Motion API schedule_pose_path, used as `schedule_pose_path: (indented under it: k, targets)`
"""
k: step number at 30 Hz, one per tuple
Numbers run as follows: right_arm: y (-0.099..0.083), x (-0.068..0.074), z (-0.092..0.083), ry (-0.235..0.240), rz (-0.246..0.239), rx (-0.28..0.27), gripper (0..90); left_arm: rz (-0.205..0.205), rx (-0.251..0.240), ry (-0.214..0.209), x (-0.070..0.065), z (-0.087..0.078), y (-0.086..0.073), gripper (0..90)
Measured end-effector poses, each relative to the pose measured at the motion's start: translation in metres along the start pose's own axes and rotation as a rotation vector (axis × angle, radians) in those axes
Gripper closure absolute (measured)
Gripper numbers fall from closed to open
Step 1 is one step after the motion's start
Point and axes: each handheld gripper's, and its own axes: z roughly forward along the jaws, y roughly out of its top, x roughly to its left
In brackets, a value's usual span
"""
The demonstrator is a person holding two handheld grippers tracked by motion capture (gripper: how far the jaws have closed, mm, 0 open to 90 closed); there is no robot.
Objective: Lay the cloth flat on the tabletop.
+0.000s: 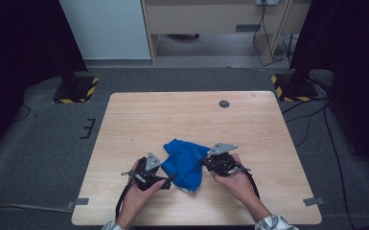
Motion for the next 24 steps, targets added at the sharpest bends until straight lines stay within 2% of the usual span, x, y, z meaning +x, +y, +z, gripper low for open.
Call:
schedule_pose_path:
  k: [3,9,11,14,18,21,22,24]
  targets:
    - [-0.002,0.001,-0.004,-0.002,0.011,0.002,87.3,0.016,0.027,-0.022,-0.006,0.005,0.0,9.4]
    - [-0.009,0.003,-0.015,-0.003,0.017,0.013,87.2,0.053,0.036,-0.074,-0.02,0.014,0.002,9.1]
    - [-0.011,0.003,-0.018,-0.001,0.025,0.012,87.0,0.092,0.042,-0.078,-0.026,0.015,0.003,9.1]
    - [-0.013,0.002,-0.022,0.006,0.027,0.009,86.9,0.095,0.048,-0.094,-0.029,0.018,0.004,10.4]
    - [-0.017,0.0,-0.025,-0.001,0.033,0.01,86.9,0.106,0.088,-0.086,-0.029,0.022,0.001,18.9]
    - [-0.018,-0.002,-0.028,-0.003,0.042,0.007,87.0,0.111,0.105,-0.087,-0.027,0.022,0.001,30.3]
    - [-0.018,-0.002,-0.03,-0.005,0.045,0.003,86.9,0.111,0.108,-0.086,-0.027,0.021,0.001,36.2]
    - [-0.018,-0.002,-0.033,-0.006,0.047,0.001,87.0,0.106,0.103,-0.079,-0.024,0.02,0.001,42.2]
